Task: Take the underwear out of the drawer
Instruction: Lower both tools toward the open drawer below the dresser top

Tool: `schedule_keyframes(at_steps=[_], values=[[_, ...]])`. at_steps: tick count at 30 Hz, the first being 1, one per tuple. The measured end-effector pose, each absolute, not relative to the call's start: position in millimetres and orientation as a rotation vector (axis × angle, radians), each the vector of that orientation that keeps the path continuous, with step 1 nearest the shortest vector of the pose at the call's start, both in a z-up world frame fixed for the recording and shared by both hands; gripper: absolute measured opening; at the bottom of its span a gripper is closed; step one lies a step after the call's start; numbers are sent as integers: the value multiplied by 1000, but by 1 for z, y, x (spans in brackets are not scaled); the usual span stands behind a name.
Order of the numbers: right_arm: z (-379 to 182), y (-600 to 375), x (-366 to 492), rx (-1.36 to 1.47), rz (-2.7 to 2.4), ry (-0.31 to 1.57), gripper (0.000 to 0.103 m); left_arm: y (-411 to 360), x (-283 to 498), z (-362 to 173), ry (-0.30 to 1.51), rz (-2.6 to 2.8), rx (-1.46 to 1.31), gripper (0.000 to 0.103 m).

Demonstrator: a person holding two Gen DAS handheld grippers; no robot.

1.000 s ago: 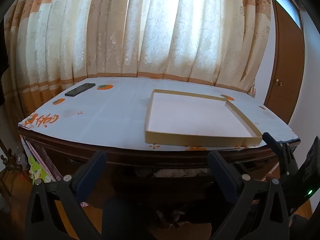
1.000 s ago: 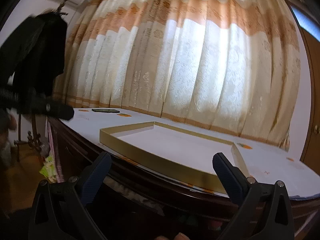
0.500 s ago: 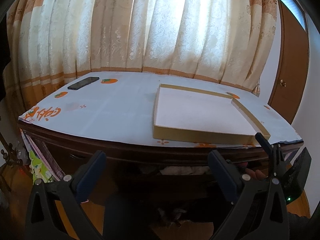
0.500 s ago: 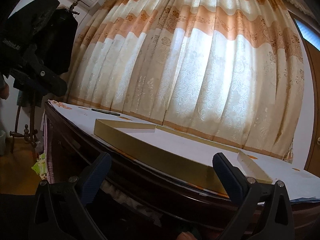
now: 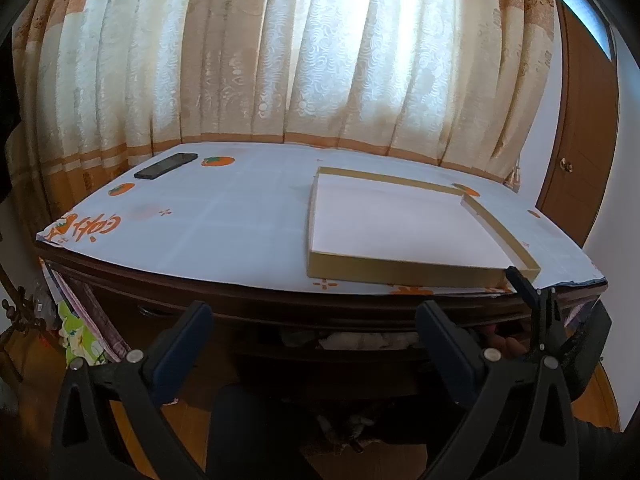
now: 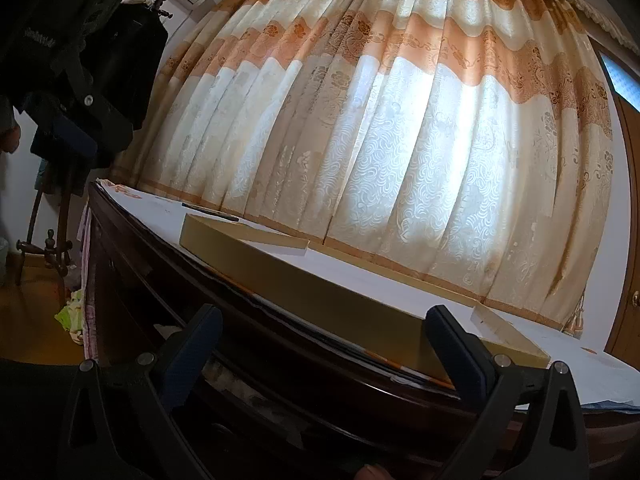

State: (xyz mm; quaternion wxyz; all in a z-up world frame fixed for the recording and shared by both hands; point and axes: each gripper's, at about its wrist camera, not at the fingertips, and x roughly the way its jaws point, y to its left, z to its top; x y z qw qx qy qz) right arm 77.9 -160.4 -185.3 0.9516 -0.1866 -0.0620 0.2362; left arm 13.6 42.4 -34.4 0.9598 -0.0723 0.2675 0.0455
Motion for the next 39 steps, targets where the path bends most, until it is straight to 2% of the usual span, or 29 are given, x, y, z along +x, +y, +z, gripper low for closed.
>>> schedule_keyframes(at_steps=[24,39], values=[[-200,-161,91,-492,433,-106,102,35,15,-33,543,82,-135,103],[-194,-171,87,-450,441,-70,102,29,13,-38,552,79,-134,103]])
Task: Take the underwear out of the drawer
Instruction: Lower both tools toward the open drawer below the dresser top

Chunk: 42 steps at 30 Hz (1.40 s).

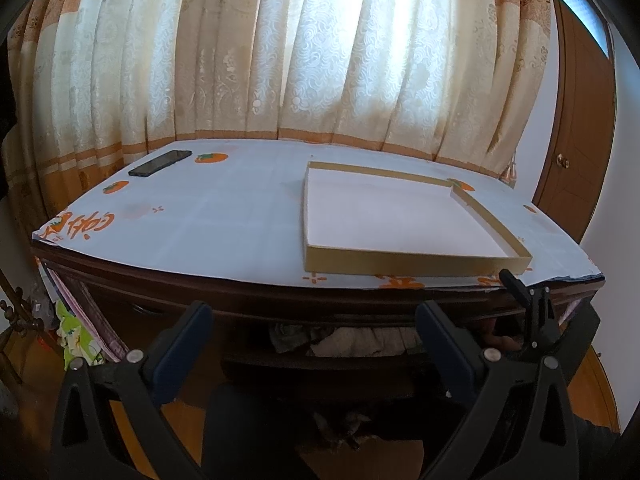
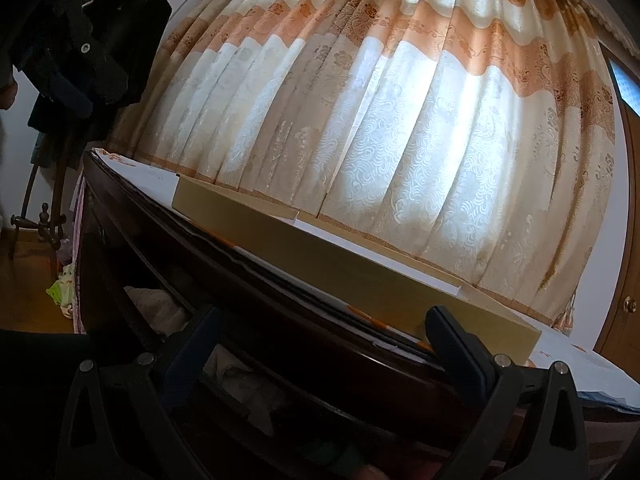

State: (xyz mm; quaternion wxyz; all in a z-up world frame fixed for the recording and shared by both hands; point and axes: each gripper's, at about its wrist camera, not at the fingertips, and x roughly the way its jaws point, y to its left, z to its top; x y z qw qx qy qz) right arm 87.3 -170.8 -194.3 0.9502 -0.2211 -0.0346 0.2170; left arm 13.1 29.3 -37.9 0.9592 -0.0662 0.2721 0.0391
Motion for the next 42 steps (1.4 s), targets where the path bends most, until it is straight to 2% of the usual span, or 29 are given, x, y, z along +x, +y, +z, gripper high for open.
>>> schedule_keyframes(at_steps=[42], values=[[-190,-183,57,-393,450,33,102,34,9,-39,565,80,-153,103]])
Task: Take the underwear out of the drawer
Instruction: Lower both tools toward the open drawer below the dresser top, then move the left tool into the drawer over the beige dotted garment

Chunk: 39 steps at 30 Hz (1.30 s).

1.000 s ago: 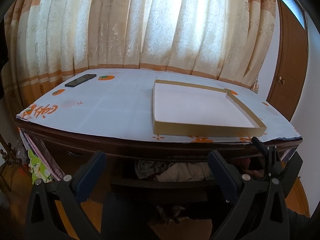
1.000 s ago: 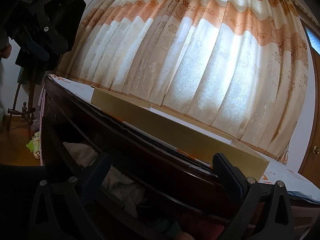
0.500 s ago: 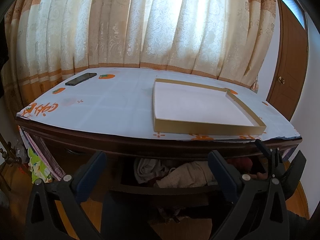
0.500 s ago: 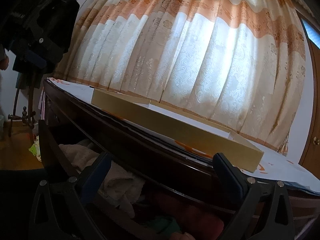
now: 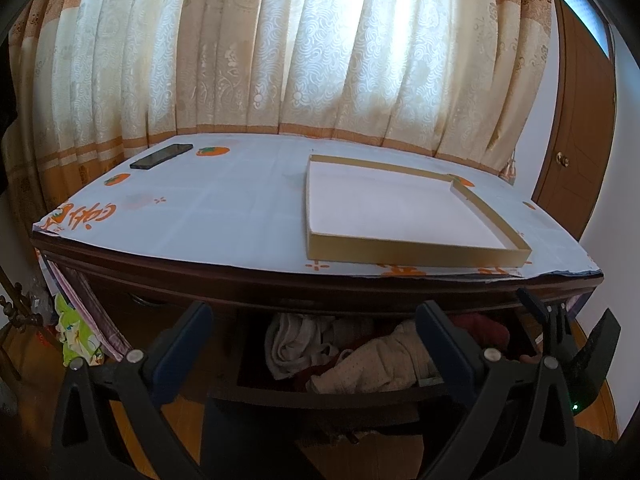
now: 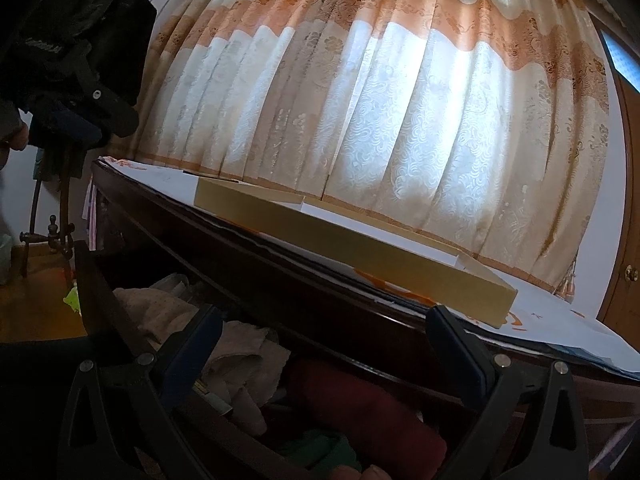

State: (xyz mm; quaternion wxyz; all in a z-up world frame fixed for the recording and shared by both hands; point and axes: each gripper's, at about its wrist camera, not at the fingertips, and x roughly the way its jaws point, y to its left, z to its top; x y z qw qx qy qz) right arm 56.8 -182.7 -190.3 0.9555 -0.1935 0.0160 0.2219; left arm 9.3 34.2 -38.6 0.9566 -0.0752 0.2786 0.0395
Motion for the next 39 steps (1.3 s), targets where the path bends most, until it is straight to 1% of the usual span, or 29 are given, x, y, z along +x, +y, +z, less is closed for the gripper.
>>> schedule_keyframes(at_steps=[39], values=[[-188,-193,25,-386,476,128,102,34,3,-46,574,69,-171,103]])
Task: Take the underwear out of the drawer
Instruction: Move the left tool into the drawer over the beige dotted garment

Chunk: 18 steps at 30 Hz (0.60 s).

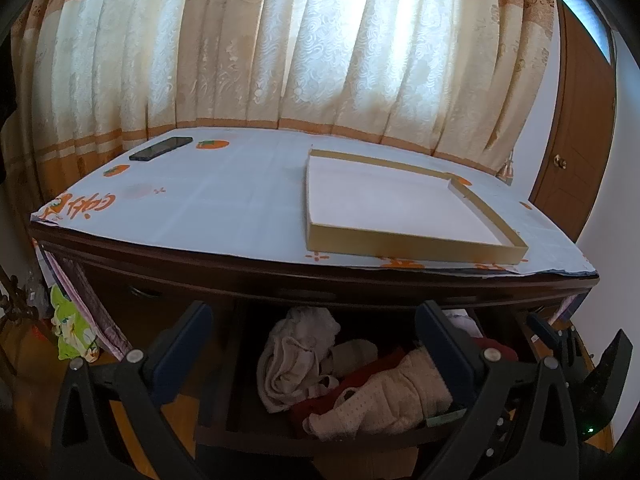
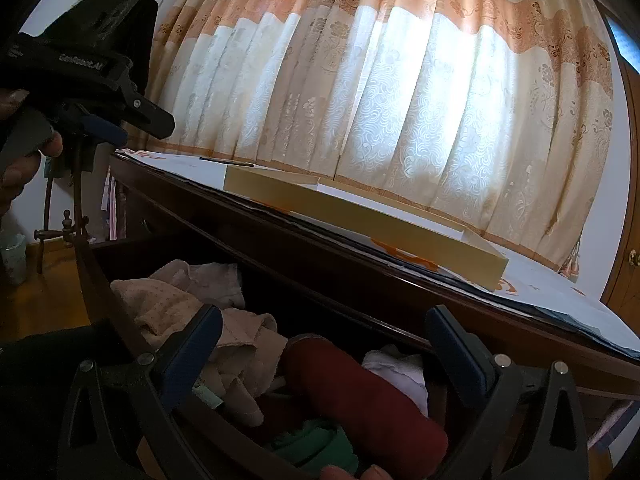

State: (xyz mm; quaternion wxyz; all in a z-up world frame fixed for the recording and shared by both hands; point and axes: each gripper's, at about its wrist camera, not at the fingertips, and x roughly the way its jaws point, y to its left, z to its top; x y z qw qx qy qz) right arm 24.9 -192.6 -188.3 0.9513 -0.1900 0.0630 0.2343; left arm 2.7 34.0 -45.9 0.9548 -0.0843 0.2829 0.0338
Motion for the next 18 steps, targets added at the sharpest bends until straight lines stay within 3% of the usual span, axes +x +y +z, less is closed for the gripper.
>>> schedule_keyframes(at_steps=[18], values=[[-185,-198,6,-375,508,154,102,40,0,-48,581,74,-181,103]])
